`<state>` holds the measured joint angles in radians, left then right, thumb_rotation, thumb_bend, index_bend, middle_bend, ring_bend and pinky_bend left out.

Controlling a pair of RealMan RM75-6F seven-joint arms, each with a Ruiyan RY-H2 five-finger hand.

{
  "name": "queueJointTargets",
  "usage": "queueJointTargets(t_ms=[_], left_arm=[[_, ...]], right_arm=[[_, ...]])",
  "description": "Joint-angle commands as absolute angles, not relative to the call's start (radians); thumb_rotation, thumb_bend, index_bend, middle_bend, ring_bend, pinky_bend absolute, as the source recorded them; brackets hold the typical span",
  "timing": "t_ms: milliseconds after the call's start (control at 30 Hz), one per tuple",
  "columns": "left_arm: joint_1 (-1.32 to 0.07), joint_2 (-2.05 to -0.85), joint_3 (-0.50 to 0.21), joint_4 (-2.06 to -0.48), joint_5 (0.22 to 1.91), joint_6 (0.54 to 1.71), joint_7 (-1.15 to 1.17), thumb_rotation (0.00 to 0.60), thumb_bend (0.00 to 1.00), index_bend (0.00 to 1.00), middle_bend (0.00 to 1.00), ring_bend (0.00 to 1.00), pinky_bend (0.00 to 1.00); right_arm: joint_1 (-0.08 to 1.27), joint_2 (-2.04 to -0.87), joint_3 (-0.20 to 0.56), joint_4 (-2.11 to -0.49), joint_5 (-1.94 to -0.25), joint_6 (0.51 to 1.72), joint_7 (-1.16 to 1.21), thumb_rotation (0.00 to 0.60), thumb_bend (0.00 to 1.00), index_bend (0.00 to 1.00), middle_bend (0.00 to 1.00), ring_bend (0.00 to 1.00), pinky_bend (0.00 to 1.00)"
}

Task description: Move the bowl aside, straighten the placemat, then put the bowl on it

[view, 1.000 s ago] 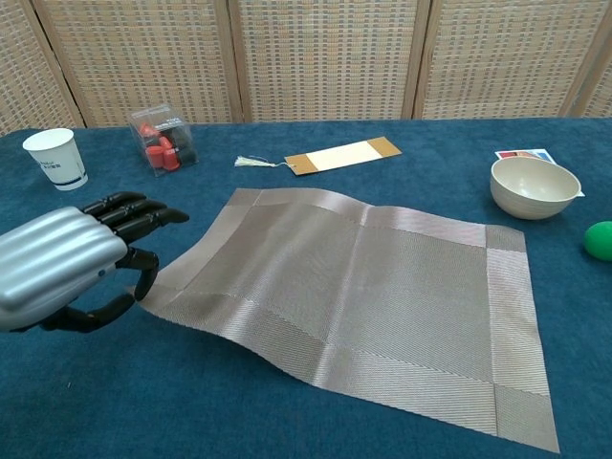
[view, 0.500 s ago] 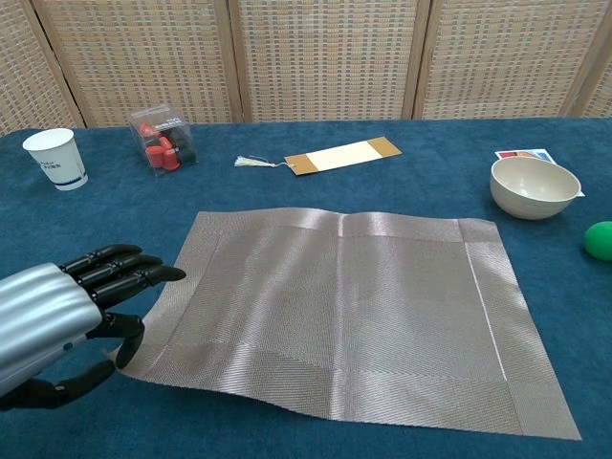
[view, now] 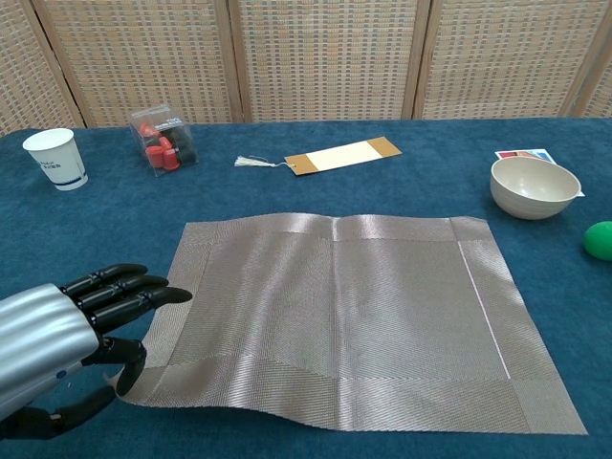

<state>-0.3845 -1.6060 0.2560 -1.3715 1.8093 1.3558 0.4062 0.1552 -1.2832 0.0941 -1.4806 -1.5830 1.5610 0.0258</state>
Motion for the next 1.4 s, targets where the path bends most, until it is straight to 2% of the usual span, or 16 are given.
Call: queueJointTargets(t_ms=[33,433,533,700,933,1100,1400], left_arm=[[-0.378,-1.602,0.268,-1.379,1.829,1.353,0.402,0.6,0.58,0.58,0.0,0.0,0.0],[-0.354,-1.588,0.273,-1.382,1.861,1.343,0.396,0.6,0.58,0.56,0.0,0.0,0.0],[-0.349,-1.585,0.269,-1.382,1.859,1.34,0.385,0.6,0.55,0.5,0.0,0.0,0.0],[-0.338,-1.575,0.263,-1.376,1.86,1.345,0.376,0.6,0.43,0.34,0.0,0.0,0.0],[-0.315,-1.555,0.245,-1.384,1.842,1.376,0.334,0.6,0.36,0.22,0.0,0.0,0.0],[-0.289,-1.529,0.208,-1.418,1.818,1.433,0.294,0.6,0.32,0.15,0.0,0.0,0.0],[-0.251,-1.48,0.099,-1.473,1.734,1.53,0.249,0.6,0.31,0.1,0.0,0.0,0.0]], right_arm=[[0.155,-1.284,0.093,-1.481,-1.582,1.559,0.022,0.6,0.17,0.14,0.0,0.0,0.0],[0.154,-1.28,0.094,-1.488,-1.576,1.551,0.02,0.6,0.16,0.14,0.0,0.0,0.0],[0.154,-1.28,0.093,-1.49,-1.576,1.55,0.017,0.6,0.16,0.14,0.0,0.0,0.0],[0.154,-1.281,0.091,-1.491,-1.575,1.545,0.008,0.6,0.16,0.14,0.0,0.0,0.0],[0.156,-1.286,0.089,-1.489,-1.574,1.537,-0.003,0.6,0.16,0.14,0.0,0.0,0.0],[0.158,-1.291,0.087,-1.486,-1.576,1.532,-0.011,0.6,0.16,0.14,0.0,0.0,0.0],[0.171,-1.309,0.091,-1.464,-1.564,1.506,-0.031,0.6,0.16,0.14,0.0,0.0,0.0]])
